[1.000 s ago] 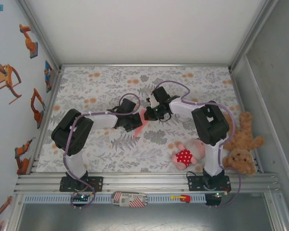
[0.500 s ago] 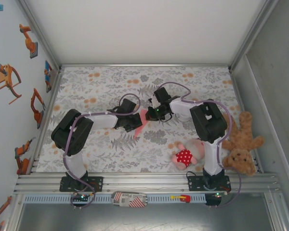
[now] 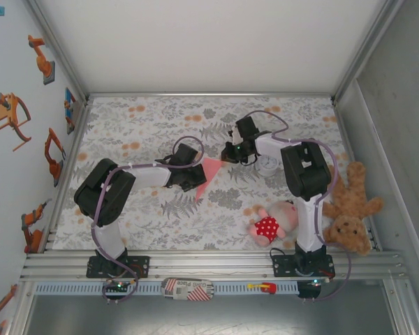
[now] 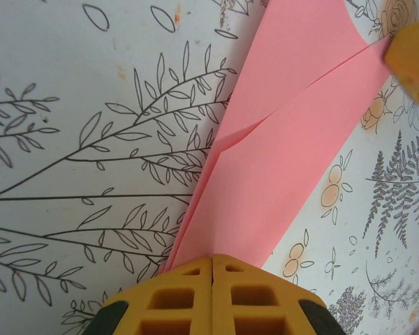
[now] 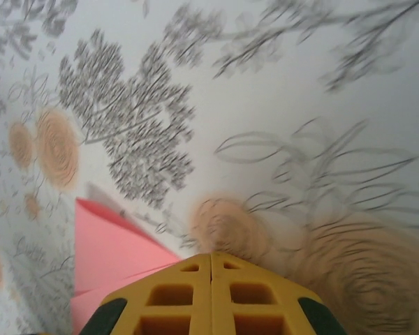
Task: Fold a paper plane with a square sheet of paper (pick it up from the middle)
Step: Fold the wing for the fifth time at the center of the table, then move the paper plane to the top-center of the table.
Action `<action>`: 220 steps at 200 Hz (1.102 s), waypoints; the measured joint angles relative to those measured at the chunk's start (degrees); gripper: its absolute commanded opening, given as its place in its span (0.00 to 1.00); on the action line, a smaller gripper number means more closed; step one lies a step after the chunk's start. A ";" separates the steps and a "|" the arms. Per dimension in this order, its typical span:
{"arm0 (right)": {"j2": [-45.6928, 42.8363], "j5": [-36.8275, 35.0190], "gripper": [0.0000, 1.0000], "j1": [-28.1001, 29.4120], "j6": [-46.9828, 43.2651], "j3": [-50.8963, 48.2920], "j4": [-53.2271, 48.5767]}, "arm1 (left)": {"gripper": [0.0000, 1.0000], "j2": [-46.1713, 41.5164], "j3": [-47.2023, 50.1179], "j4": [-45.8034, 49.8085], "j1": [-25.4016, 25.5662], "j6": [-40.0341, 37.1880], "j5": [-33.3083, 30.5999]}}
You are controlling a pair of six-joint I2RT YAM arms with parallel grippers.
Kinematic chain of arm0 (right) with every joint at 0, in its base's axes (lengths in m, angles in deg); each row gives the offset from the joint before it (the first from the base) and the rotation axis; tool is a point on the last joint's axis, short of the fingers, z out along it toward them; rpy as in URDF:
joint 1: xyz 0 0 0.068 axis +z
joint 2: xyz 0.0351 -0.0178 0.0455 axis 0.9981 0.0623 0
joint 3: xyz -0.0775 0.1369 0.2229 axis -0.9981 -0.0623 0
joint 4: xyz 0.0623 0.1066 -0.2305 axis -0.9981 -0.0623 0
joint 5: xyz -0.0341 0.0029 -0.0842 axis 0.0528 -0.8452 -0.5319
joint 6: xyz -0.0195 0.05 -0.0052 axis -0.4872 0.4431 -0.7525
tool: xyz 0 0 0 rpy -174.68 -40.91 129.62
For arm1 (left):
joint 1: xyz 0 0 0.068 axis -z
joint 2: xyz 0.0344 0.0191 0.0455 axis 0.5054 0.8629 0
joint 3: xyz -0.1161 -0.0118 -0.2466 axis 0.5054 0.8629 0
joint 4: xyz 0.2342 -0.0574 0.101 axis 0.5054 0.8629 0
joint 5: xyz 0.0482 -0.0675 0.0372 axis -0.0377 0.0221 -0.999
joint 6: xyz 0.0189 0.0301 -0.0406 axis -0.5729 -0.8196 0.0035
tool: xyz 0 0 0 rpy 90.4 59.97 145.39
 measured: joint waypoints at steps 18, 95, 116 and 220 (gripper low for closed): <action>0.00 -1.86 0.00 -1.01 -0.07 0.37 0.20 | 0.00 0.00 -0.39 1.16 0.00 -0.04 0.04; -11.08 -6.49 0.04 -1.46 -0.04 -7.67 4.50 | 0.15 -0.63 -2.67 7.26 0.00 -1.68 0.04; -17.22 -7.85 0.11 -0.81 0.22 -11.32 6.47 | 0.29 -3.56 -3.04 9.57 -0.09 -2.38 0.02; -21.68 -18.18 0.54 15.10 12.28 -13.99 -1.16 | 0.92 -35.71 8.59 18.56 -12.02 -7.45 -10.60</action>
